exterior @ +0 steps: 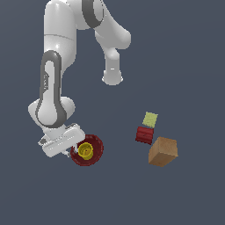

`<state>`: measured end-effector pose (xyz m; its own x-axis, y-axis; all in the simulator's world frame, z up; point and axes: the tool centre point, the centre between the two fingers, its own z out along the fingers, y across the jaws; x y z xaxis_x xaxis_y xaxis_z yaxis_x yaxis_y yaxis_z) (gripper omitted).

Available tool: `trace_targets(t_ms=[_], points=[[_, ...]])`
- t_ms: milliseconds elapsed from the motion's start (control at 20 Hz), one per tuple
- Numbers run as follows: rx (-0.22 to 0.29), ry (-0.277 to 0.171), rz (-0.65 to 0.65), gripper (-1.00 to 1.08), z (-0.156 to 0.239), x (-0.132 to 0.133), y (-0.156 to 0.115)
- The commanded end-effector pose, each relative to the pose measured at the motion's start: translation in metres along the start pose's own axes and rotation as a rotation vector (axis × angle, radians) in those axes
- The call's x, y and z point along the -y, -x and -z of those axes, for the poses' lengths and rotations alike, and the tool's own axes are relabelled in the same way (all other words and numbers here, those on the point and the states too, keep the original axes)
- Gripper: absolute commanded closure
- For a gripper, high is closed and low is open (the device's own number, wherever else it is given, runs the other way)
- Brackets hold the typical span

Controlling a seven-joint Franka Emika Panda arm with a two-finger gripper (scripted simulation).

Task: Pick up a designated object from a clutter of objects.

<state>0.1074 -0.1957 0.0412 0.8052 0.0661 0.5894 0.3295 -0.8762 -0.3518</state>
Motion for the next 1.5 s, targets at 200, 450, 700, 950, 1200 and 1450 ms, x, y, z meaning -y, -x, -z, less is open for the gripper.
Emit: trace_targets(t_ms=[200,450,700,950,1200,1450], points=[[0.002,-0.003,0.000,1.08,-0.003,0.002,0.001],[0.001,-0.001,0.000,1.08,-0.002,0.001,0.000],[0.001,-0.001,0.000,1.08,0.004,0.003,-0.003],[0.001,-0.001,0.000,1.08,0.021,0.008,-0.012],[0.002,-0.001,-0.001,1.08,0.050,0.017,-0.029],[0.004,0.000,-0.002,1.08,0.093,0.030,-0.053]])
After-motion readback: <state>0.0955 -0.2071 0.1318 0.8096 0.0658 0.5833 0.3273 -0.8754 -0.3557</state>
